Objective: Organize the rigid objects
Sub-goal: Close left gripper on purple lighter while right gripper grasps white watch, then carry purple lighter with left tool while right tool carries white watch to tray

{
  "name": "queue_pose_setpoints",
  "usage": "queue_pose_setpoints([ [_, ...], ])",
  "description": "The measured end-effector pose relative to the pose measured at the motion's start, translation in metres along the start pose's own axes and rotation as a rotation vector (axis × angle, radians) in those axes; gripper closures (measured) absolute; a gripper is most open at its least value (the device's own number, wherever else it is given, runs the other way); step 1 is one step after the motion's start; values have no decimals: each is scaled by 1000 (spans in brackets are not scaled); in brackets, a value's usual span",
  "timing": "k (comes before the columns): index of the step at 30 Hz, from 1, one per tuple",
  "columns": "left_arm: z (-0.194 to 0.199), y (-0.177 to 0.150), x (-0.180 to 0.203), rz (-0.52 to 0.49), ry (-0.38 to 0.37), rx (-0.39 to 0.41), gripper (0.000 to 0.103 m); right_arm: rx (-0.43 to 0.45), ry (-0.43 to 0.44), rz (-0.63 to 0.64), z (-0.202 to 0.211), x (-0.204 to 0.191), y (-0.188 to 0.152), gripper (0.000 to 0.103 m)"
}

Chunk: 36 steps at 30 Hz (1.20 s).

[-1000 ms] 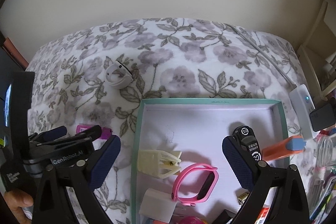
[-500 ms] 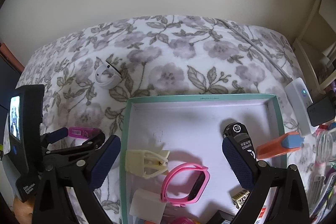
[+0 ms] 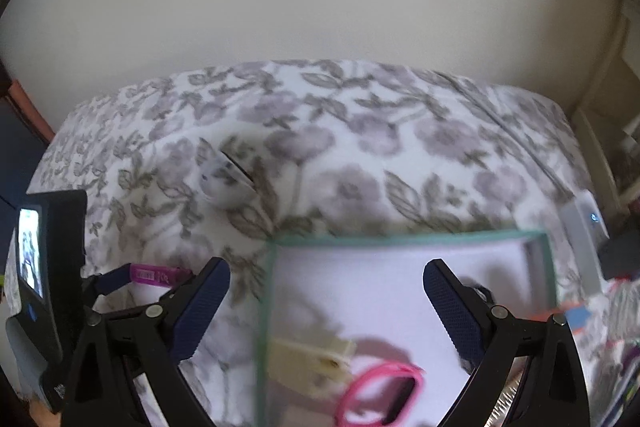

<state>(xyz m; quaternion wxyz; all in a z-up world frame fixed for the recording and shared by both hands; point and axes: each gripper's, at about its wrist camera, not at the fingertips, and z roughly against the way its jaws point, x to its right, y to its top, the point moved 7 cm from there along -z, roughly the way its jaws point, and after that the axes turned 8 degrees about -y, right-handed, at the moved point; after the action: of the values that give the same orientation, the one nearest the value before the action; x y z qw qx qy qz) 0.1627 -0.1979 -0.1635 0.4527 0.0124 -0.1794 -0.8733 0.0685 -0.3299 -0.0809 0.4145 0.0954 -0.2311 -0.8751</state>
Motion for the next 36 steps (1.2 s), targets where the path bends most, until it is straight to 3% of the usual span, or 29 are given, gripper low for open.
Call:
queue_pose_setpoints([
  [13,1,26,-90,220,75,32,21,17,-25,161,-44,-75,32,4],
  [20,1,25,-111,272,75,15,21,-24,-58,211,-78,-98,38,5],
  [25,-1,27,-114,271,73,19,21,-39,-64,219,-93,-107,40,15],
  [30,-4,27,-113,269,66,21,21,-69,-24,193,-100,-115,39,44],
  [36,-3,26,-109,264,67,22,21,-69,-3,171,-91,-116,36,45],
])
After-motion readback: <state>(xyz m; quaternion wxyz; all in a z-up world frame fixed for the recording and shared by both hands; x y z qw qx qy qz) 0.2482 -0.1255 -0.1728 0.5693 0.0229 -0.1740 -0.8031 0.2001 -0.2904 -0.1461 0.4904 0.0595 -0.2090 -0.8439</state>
